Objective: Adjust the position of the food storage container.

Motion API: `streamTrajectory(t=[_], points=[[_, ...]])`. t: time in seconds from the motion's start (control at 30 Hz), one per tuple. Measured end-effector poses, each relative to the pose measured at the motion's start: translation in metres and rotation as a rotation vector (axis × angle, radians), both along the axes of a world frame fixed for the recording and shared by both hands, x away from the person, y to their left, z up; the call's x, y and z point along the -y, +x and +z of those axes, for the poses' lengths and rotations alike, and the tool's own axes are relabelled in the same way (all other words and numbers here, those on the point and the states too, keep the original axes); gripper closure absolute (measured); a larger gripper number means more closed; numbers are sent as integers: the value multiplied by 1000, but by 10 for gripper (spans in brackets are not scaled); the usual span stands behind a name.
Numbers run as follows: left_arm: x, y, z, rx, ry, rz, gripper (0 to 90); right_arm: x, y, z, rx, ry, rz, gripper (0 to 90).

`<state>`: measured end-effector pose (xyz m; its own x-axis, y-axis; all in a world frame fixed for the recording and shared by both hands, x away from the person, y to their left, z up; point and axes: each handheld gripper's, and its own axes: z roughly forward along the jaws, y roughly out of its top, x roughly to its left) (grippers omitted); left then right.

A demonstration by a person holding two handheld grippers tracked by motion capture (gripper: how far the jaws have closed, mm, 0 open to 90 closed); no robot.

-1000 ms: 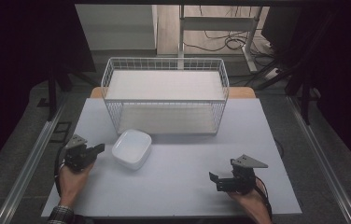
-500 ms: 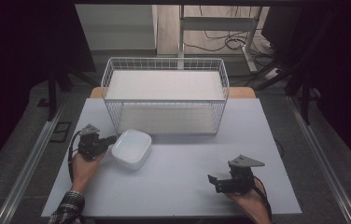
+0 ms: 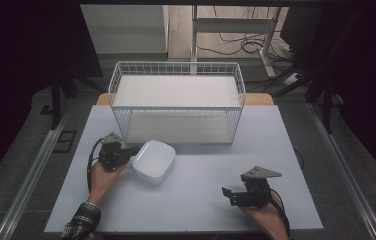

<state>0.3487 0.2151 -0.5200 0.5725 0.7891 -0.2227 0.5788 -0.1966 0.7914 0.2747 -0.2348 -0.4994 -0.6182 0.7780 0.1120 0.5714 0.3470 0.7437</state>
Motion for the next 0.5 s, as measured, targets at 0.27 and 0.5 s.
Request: streamTrajectory(t=[0.27,0.5], points=[[34,2,0,-3,-18,-87,900,0,-1,2,-7,-5,10,184],[37,-5,4,12,-12,-60,900,-6,6,7,-4,-4,17,341]])
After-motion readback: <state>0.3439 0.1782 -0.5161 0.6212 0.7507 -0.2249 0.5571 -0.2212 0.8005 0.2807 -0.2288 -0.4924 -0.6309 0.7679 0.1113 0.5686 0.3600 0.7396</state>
